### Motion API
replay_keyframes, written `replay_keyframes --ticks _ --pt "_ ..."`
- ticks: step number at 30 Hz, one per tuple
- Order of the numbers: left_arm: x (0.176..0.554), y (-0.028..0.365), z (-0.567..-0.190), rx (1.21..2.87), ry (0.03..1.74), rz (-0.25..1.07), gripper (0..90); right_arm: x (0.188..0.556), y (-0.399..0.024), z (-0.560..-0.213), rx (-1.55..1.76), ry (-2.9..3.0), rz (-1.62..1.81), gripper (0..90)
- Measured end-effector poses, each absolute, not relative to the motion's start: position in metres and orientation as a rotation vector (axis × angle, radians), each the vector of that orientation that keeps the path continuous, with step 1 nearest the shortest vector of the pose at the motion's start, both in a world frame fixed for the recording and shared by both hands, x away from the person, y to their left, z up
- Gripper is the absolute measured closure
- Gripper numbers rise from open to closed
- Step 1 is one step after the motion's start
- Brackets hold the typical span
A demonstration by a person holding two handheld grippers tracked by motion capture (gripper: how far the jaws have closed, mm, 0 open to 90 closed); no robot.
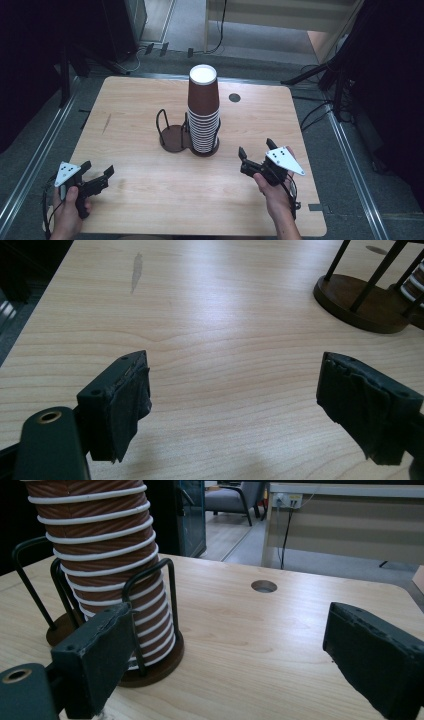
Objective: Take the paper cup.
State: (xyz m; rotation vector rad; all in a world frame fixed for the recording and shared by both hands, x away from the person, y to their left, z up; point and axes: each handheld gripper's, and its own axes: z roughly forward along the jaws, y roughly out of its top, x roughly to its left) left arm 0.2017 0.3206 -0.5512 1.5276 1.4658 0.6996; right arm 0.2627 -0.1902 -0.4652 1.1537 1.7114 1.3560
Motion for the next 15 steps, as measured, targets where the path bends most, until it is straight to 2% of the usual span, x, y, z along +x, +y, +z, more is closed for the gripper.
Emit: replay_keyframes --ticks 15 --pt "0.202 0.32 -0.552 1.532 1.467 0.698 14.5 0.278 -0.168 -0.454 1.135 1.73 1.396 4.4"
